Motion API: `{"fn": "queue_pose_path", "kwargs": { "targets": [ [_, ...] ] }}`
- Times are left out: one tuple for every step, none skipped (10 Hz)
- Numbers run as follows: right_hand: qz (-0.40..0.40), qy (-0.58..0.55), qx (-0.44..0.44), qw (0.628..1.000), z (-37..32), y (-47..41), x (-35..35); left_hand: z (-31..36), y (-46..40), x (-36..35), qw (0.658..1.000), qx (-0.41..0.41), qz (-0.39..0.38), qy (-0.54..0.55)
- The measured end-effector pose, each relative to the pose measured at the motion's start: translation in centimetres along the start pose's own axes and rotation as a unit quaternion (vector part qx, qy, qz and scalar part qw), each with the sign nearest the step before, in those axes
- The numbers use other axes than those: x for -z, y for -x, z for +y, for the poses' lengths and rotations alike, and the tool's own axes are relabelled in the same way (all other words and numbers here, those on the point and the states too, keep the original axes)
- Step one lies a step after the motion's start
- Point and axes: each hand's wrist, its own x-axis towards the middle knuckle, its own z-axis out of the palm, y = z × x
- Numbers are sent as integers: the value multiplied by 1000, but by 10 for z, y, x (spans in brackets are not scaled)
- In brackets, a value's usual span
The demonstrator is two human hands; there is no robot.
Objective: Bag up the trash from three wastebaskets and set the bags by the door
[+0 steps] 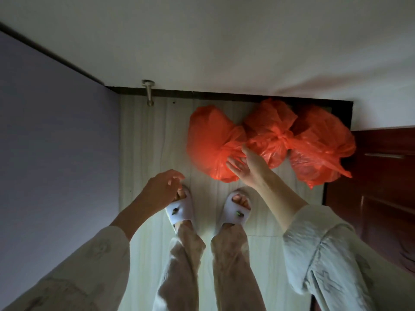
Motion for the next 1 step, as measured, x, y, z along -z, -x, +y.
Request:
{"fn": "queue_pose_path", "kwargs": {
  "targets": [
    [-20,32,0,999,3,20,0,3,7,8,1000,2,-1,-7]
  ]
}}
